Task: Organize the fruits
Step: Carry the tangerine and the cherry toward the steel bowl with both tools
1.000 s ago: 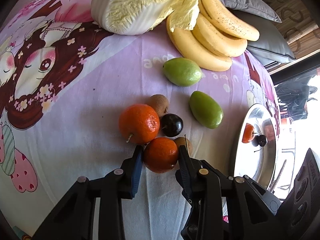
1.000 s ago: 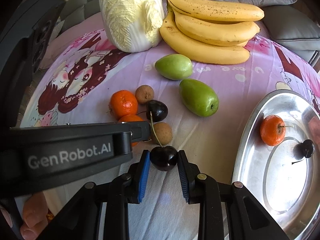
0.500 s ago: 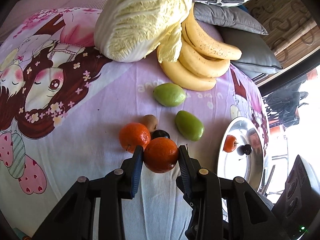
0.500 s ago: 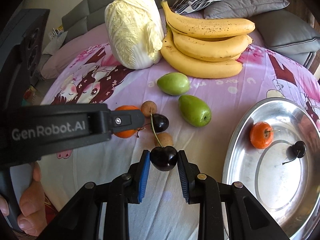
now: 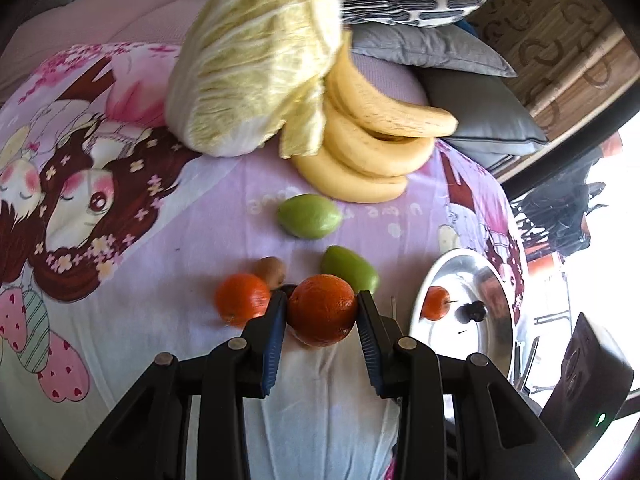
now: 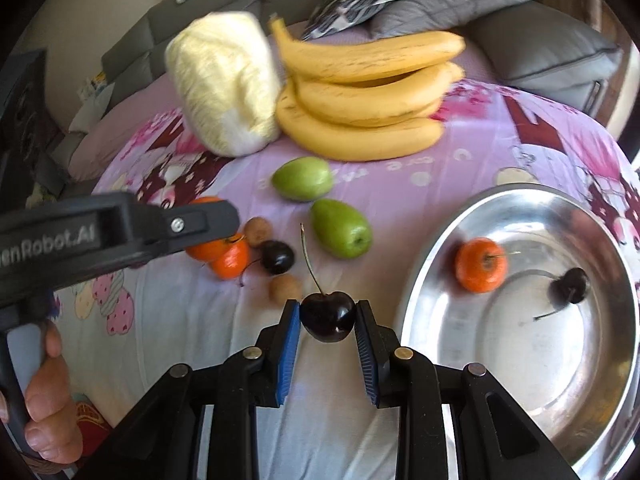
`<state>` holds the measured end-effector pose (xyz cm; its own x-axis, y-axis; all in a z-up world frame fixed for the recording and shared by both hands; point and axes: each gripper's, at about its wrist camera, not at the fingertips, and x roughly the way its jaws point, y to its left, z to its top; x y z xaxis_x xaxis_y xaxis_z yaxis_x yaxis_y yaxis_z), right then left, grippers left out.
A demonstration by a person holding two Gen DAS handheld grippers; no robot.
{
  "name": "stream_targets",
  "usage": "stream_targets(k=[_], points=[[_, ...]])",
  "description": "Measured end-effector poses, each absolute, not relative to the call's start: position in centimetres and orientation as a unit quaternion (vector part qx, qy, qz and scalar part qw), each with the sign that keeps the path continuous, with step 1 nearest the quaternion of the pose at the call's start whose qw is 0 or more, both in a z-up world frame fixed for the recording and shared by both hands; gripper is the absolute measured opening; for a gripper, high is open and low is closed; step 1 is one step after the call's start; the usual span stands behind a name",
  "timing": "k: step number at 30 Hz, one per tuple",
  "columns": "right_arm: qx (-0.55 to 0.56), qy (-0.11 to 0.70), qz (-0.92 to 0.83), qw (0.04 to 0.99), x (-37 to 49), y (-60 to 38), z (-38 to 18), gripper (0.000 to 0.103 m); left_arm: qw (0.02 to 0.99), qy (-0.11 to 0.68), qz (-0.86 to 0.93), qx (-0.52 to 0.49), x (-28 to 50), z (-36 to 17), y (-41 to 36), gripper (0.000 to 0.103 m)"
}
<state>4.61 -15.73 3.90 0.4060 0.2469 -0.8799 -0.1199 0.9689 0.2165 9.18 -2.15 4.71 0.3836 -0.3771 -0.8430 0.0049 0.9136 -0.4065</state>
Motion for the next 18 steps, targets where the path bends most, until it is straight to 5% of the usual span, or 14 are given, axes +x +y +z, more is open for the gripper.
stream_targets(k=[18], points=[[0.147, 0.502, -0.033, 0.852, 3.9, -28.1, 5.9, 0.03, 0.805, 0.537, -0.24, -0.077, 8.0, 5.5, -12.6, 0.037]])
